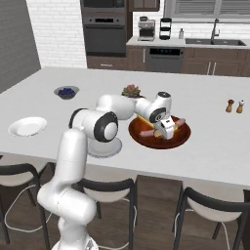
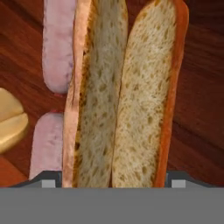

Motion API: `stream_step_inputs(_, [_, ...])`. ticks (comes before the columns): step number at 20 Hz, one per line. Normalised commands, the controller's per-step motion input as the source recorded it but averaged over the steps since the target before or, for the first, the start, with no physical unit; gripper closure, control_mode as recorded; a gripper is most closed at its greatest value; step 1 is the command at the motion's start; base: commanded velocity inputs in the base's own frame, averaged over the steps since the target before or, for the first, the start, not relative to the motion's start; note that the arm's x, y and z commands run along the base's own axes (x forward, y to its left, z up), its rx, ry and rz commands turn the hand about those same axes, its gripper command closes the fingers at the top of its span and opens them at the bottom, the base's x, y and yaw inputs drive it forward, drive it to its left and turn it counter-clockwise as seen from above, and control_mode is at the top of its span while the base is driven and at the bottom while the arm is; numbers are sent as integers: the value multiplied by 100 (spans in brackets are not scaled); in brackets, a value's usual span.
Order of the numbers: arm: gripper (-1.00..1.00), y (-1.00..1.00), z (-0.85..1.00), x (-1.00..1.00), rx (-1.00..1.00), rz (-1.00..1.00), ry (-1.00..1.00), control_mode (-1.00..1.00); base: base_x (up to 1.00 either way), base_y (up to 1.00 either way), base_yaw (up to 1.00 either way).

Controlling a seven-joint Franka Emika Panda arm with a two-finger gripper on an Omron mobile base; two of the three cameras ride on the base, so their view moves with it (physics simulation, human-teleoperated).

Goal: Place one bun and one sausage from the bowl on each plate.

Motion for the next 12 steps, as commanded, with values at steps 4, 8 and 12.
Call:
stream_step_inputs(4, [100, 77, 77, -81, -3, 5, -20, -100, 0, 0, 0])
stream_step_inputs(8, [100, 100, 24, -54, -12, 16, -3, -100, 0, 0, 0])
stream_step_inputs(12, [100, 100, 2, -36, -10, 14, 0, -100, 0, 0, 0])
